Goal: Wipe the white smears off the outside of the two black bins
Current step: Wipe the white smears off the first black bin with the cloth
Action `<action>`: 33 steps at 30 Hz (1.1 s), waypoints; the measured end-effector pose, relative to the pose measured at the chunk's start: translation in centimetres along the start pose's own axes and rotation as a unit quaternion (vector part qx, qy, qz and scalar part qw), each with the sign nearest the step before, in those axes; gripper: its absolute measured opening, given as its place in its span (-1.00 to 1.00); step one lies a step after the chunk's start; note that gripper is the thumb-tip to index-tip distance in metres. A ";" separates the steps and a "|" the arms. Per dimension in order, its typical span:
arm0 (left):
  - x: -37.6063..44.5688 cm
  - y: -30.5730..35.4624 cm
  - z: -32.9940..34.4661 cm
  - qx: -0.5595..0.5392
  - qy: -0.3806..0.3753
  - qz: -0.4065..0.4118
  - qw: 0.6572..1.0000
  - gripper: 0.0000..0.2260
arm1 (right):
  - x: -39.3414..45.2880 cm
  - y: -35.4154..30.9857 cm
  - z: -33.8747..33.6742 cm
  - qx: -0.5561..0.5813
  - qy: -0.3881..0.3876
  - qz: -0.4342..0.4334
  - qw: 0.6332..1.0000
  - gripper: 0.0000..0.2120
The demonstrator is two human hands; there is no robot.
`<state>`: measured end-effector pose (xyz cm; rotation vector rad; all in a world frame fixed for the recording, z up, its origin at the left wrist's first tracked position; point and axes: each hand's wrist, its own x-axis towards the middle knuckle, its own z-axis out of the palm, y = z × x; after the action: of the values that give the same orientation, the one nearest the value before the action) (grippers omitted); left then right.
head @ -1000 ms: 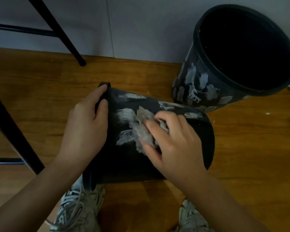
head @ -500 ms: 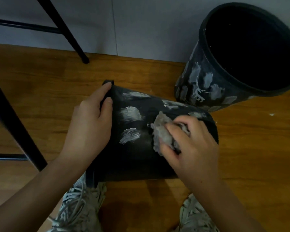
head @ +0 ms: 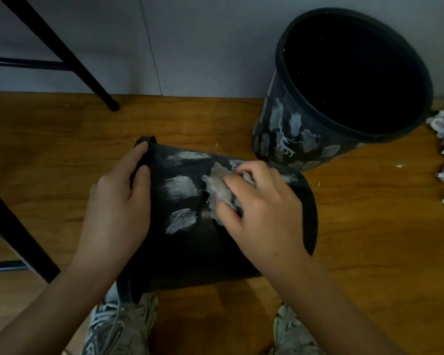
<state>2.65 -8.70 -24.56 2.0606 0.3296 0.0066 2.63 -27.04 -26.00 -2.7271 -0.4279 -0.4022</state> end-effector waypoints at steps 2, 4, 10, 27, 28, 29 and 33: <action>-0.1 -0.1 0.0 -0.007 0.001 -0.004 1.000 -0.63 | 0.4 -0.9 0.3 0.016 -0.020 -0.026 0.999 -0.76; -0.1 -0.3 0.0 -0.013 0.002 -0.006 1.000 -0.63 | -0.8 -1.3 0.5 0.043 -0.028 -0.040 0.998 -0.77; -0.1 0.0 0.1 -0.022 -0.001 -0.016 1.000 -0.63 | -1.2 -0.6 0.1 0.033 0.003 -0.004 0.999 -0.77; 0.1 -0.1 -0.1 0.005 -0.002 -0.002 1.000 -0.63 | -1.3 -0.5 0.7 -0.007 0.035 0.022 0.999 -0.71; 0.2 -0.1 -0.1 0.006 0.001 -0.003 1.000 -0.63 | -0.7 -0.7 0.8 -0.004 0.025 0.013 1.000 -0.70; 0.3 0.0 0.0 0.004 0.002 -0.005 1.000 -0.63 | -0.2 -0.9 0.9 -0.003 0.017 0.007 1.000 -0.70; 1.2 0.4 0.1 -0.020 0.004 -0.019 1.000 -0.64 | -0.9 -0.7 0.9 0.003 0.031 0.021 0.999 -0.70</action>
<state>3.95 -8.67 -24.40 2.0147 0.3698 -0.0020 1.76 -26.32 -26.87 -2.7048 -0.3531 -0.4709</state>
